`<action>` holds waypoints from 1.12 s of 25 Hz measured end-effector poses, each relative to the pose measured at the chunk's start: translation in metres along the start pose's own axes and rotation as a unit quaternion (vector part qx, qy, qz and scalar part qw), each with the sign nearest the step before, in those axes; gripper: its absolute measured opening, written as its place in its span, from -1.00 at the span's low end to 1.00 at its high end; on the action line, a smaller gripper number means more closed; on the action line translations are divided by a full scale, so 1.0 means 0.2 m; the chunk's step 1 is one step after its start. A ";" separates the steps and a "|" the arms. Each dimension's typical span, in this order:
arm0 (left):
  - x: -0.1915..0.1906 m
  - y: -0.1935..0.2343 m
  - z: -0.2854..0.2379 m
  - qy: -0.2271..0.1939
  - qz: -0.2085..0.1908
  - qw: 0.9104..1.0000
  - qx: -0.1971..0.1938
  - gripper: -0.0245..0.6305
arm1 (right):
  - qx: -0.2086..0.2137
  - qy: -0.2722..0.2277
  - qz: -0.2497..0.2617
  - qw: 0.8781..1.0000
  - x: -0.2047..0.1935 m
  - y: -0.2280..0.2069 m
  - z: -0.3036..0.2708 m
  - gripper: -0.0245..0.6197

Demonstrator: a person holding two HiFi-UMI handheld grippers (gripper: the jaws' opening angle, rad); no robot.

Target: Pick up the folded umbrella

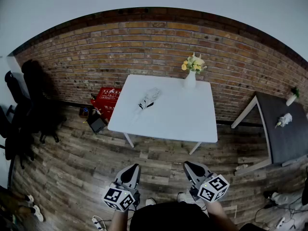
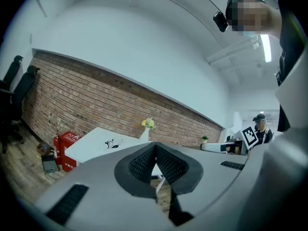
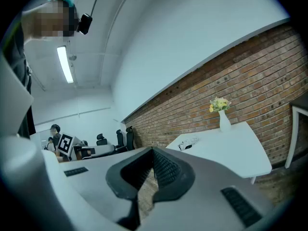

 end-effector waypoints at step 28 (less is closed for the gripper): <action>-0.11 0.24 0.26 0.028 -0.009 0.999 -0.043 -0.88 | -0.043 0.006 -0.052 0.998 -0.13 0.31 -0.16 -0.85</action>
Point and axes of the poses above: the fingertips, and each gripper's own axes: z backward along the fingers, y to its left, x out of its top, the point moved 5 cm from there along z, backward along the fingers, and after that the axes turned 15 degrees about y, right-handed, at the moved point
